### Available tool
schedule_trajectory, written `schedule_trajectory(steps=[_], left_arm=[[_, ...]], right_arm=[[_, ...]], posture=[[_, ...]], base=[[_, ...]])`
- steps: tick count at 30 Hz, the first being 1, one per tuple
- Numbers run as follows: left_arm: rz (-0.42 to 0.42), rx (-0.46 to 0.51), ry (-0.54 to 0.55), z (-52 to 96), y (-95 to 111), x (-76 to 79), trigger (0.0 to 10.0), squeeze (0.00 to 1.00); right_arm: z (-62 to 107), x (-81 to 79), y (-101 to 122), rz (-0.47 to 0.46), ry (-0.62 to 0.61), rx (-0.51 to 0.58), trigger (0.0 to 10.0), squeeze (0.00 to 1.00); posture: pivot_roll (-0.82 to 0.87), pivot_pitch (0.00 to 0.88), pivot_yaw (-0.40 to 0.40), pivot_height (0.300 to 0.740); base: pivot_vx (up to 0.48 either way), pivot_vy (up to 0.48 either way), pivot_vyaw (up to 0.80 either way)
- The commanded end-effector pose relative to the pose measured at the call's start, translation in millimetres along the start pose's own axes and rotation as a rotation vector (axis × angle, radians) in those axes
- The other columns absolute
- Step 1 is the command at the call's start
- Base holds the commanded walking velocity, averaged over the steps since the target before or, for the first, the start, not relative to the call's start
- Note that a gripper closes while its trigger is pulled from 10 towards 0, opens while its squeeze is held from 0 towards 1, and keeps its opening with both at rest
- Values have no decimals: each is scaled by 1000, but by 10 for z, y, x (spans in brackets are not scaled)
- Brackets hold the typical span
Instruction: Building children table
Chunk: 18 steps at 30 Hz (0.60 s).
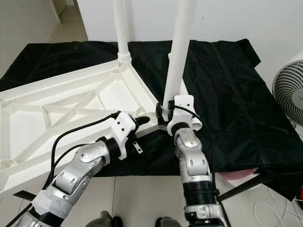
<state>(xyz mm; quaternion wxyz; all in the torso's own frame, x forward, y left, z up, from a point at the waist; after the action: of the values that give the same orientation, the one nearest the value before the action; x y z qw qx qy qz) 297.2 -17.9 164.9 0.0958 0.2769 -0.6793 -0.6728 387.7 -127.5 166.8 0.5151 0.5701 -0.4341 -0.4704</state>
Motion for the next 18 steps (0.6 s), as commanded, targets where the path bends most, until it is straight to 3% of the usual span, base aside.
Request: schedule_trajectory(steps=[1,4,6,9,15,16,17,18], left_arm=[[-1,-10,-43,-3,-34,52,10000,0],[-4,-10,-43,-4,-30,39,10000,0],[-7,-11,-41,0,-30,21,10000,0],[-9,-11,-41,0,-28,10,10000,0],[-14,-8,-40,-8,-12,-9,10000,0],[-16,-7,-38,-11,-6,-20,10000,0],[-18,-6,-35,-13,0,-28,10000,0],[-19,-5,-34,-14,3,-32,10000,0]], right_arm=[[-25,9,-20,14,47,-15,10000,0],[-65,-20,-6,36,145,-29,10000,0],[-91,-89,-12,115,279,-40,10000,0],[-93,-150,-35,172,378,-54,10000,0],[-101,-232,-67,245,499,-74,10000,0],[-109,-228,-88,268,523,-87,7412,0],[-113,-217,-108,270,541,-103,3843,0],[-115,-209,-120,270,551,-113,3843,0]], posture=[[-124,76,32,740],[-124,76,34,740],[-125,74,38,740],[-123,74,42,740],[-119,72,46,740],[-116,71,48,740],[-116,71,48,740],[-116,71,48,740]], base=[[0,0,0],[0,0,0],[0,0,0],[0,0,0],[0,0,0],[0,0,0],[0,0,0],[0,0,0]])
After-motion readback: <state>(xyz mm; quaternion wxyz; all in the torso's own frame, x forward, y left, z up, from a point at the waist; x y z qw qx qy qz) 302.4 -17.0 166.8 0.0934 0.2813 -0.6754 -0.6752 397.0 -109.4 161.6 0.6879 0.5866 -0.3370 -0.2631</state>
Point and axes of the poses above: a point about 5 cm out from each wrist's last joint towards the gripper, its own z axis pointing back from the gripper into the wrist, its own y axis along the axis of the wrist's last joint, x = y × z, the point moved 6 cm from there along -z, pointing out of the wrist towards the gripper, and after that the axes turned 7 degrees about -z, right-handed, at the moved point
